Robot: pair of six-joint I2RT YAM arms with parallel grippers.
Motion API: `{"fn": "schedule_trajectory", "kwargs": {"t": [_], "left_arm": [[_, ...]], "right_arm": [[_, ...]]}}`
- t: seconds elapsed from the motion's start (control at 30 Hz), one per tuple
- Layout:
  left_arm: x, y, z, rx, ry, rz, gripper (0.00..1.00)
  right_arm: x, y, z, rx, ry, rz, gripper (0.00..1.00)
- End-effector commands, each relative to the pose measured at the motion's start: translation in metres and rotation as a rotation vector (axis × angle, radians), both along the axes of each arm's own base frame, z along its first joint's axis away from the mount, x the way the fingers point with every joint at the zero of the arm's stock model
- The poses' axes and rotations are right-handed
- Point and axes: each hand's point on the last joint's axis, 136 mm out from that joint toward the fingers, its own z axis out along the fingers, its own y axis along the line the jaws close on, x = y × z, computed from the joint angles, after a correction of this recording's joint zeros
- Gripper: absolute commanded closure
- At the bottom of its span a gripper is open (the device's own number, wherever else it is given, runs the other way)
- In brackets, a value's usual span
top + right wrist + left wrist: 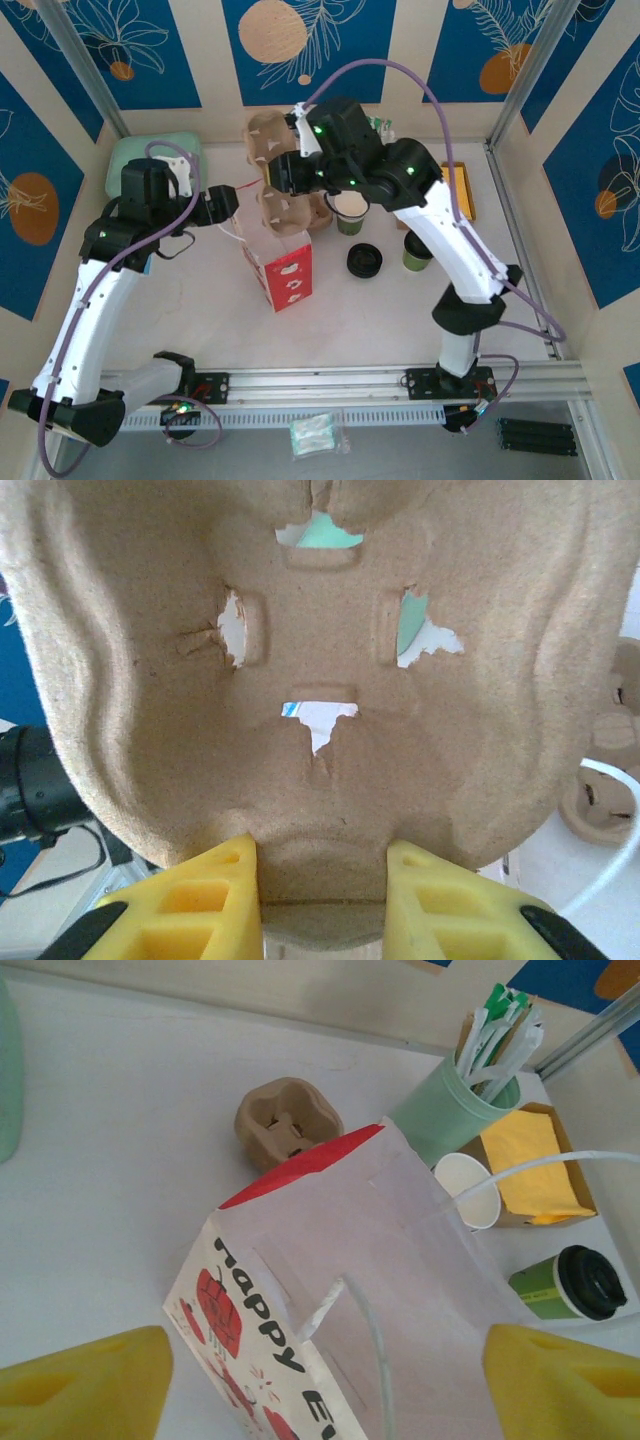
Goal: Pack the takeout coffee
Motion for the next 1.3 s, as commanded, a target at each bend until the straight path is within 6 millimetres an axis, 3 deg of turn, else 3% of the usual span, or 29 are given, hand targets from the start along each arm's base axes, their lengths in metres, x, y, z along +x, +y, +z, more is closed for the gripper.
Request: {"fn": "schedule_trajectory", "kwargs": {"t": [0.0,0.17,0.4,0.73,1.27], "left_arm": [[-0.005,-0.004,0.005,-0.037,-0.023,-0.031,0.25],[-0.009,-0.005,-0.003,-0.037,-0.008,-0.047,0.40],[-0.015,-0.005,-0.003,-0.057,-0.013,-0.050,0.71],[-0.020,-0.007,-0.004,-0.110,-0.015,-0.039,0.95],[-0.026,-0.004,-0.007,-0.141,-0.020,-0.012,1.00]], "right_arm": [[-0.004,0.011,-0.010,-0.031,0.023,0.050,0.72],[0.004,0.024,-0.031,-0.065,0.053,0.055,0.72],[0.011,0.034,-0.052,-0.098,0.091,0.061,0.72],[0.014,0.041,-0.072,-0.129,0.137,0.066,0.72],[0.013,0.048,-0.103,-0.203,0.182,0.077,0.73]]}}
